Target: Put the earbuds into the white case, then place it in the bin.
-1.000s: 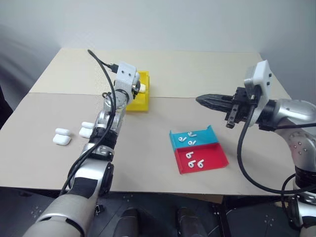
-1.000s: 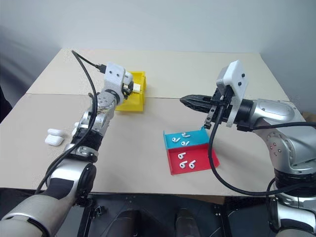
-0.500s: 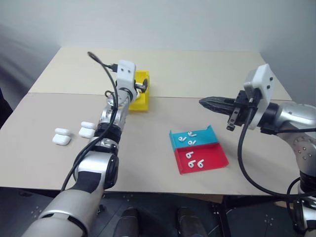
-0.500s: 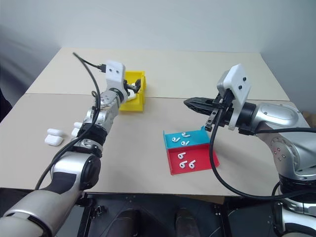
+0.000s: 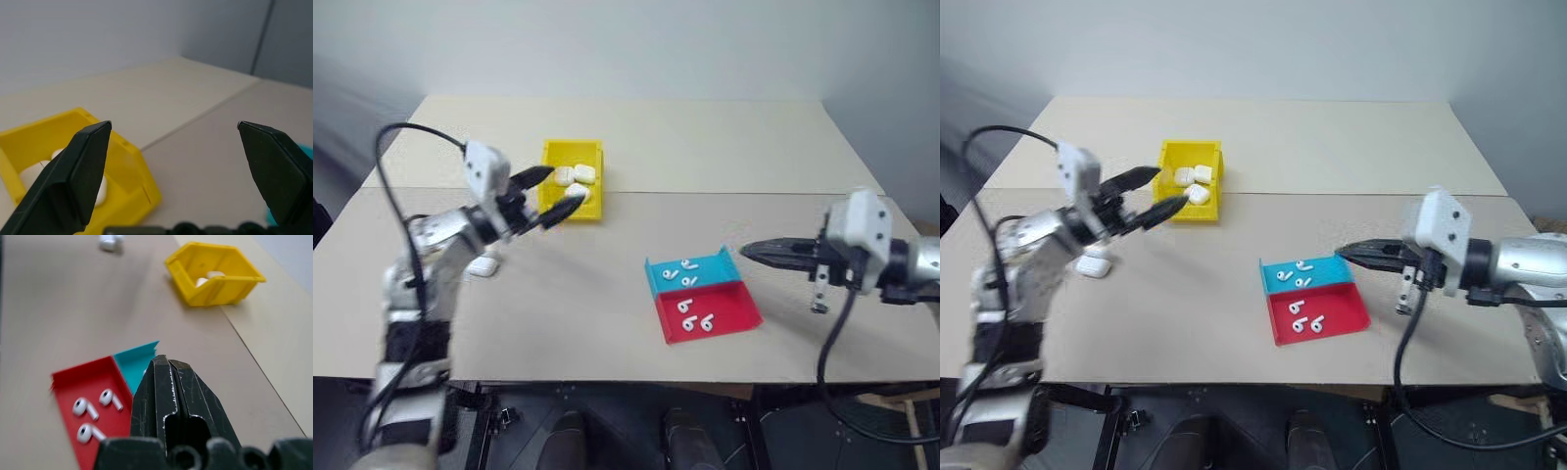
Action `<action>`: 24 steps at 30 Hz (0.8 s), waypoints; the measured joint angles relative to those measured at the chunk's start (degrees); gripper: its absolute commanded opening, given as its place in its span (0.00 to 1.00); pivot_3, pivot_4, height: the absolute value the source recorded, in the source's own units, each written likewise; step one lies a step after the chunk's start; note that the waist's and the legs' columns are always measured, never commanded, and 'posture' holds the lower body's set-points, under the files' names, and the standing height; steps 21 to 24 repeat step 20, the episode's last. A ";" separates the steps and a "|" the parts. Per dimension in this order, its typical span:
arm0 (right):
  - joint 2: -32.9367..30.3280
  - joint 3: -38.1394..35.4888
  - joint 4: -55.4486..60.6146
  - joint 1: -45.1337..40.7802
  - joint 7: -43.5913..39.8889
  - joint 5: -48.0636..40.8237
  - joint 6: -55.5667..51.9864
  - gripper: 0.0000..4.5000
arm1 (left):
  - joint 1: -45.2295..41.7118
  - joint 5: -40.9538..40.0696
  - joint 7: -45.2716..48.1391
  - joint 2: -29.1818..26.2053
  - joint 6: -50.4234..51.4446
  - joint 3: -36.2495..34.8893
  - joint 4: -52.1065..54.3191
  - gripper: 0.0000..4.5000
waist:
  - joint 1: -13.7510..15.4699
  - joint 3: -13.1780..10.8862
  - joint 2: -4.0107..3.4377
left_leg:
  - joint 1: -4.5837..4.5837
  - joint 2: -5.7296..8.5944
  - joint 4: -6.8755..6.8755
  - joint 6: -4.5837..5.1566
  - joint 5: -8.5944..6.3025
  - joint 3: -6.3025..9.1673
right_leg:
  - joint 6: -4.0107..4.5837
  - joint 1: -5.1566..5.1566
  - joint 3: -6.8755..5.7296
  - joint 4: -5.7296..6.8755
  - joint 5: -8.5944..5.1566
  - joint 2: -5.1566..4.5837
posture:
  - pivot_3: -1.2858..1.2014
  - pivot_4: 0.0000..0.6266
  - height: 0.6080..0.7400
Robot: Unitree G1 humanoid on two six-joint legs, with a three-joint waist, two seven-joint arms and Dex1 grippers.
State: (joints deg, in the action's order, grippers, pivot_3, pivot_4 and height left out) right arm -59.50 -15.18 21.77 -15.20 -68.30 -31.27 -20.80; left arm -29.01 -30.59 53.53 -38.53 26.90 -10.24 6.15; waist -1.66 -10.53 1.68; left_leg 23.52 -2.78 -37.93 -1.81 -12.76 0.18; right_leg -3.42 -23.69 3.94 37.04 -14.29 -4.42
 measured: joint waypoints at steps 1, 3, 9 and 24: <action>-0.66 -0.66 -1.28 0.40 -1.77 0.77 2.10 0.00 | 2.34 -1.37 2.57 -2.62 0.64 -0.95 2.48 1.00 | -0.03 0.00 0.00 | -0.26 -0.02 0.00 0.01 0.00 -0.01 | 0.02 0.27 -0.01 -0.04 -0.02 0.01 | 0.52 0.24 1.00; -1.62 -1.44 -3.96 0.41 -4.10 1.76 4.96 0.00 | 6.20 -4.31 6.61 -6.93 1.95 -3.55 6.42 1.00 | 0.03 -0.01 0.01 | -0.55 -0.03 0.01 0.02 -0.02 -0.02 | 0.02 0.60 -0.03 -0.12 -0.07 0.00 | 0.52 0.24 1.00; -4.35 -2.68 -9.23 2.23 -8.90 3.76 9.77 0.00 | 17.16 -9.30 12.82 -16.29 5.15 -12.37 13.11 1.00 | 0.05 -0.01 0.01 | -0.43 -0.08 0.04 0.07 -0.05 -0.07 | 0.04 0.47 -0.03 -0.18 -0.09 0.01 | 0.52 0.24 1.00; -4.62 -3.52 -11.96 2.52 -11.43 4.54 12.25 0.00 | 23.30 -12.81 14.30 -19.50 7.14 -20.24 16.00 1.00 | 0.39 -0.01 0.01 | -0.49 -0.08 0.04 0.07 -0.05 -0.10 | 0.06 0.50 -0.02 -0.16 -0.10 0.00 | 0.52 0.24 1.00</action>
